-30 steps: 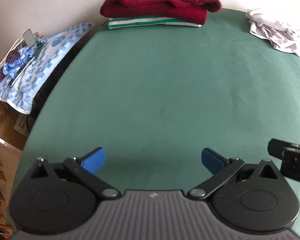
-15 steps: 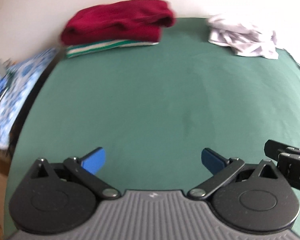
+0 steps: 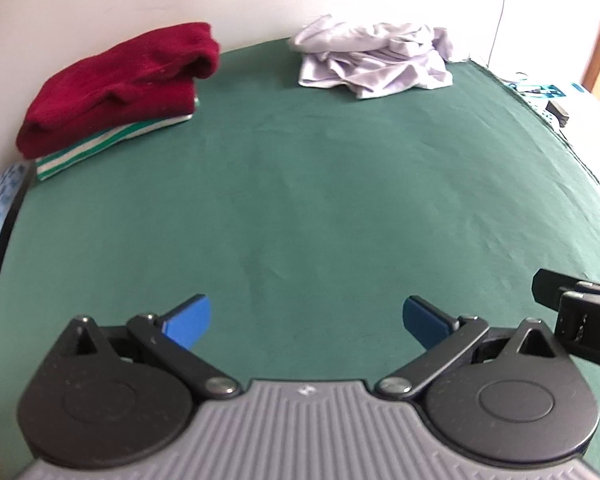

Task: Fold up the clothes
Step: 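Move both grippers open toward the crumpled white T-shirt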

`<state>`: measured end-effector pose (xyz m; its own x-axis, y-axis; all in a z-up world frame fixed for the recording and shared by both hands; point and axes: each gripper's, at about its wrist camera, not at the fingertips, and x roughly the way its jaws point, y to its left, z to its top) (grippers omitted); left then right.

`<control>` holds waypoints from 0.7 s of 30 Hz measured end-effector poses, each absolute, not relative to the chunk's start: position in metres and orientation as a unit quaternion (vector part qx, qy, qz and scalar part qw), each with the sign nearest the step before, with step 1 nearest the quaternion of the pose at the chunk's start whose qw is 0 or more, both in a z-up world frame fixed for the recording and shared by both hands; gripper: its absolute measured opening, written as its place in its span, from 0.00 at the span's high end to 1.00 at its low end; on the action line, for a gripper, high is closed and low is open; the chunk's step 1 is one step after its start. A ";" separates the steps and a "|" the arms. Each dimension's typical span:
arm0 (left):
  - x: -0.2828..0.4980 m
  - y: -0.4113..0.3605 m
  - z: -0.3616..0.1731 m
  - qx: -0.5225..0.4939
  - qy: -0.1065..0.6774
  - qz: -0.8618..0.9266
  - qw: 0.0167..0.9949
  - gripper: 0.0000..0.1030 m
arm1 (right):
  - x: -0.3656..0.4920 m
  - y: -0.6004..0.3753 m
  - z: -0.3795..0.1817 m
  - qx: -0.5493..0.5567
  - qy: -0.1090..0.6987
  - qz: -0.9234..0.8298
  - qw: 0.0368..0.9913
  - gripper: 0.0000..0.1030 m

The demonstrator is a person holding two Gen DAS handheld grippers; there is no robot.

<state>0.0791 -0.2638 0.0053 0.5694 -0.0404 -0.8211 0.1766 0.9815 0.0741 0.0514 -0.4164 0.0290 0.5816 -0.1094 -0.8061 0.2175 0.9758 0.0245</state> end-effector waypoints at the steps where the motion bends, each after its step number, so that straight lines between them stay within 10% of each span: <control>1: 0.079 -0.265 0.005 0.076 0.460 -0.065 0.882 0.01 | 0.050 -0.417 0.030 0.061 0.448 -0.096 0.887 0.14; 21: 0.088 -0.328 0.021 0.095 0.458 -0.087 0.879 0.01 | 0.040 -0.466 0.038 0.074 0.445 -0.152 0.879 0.14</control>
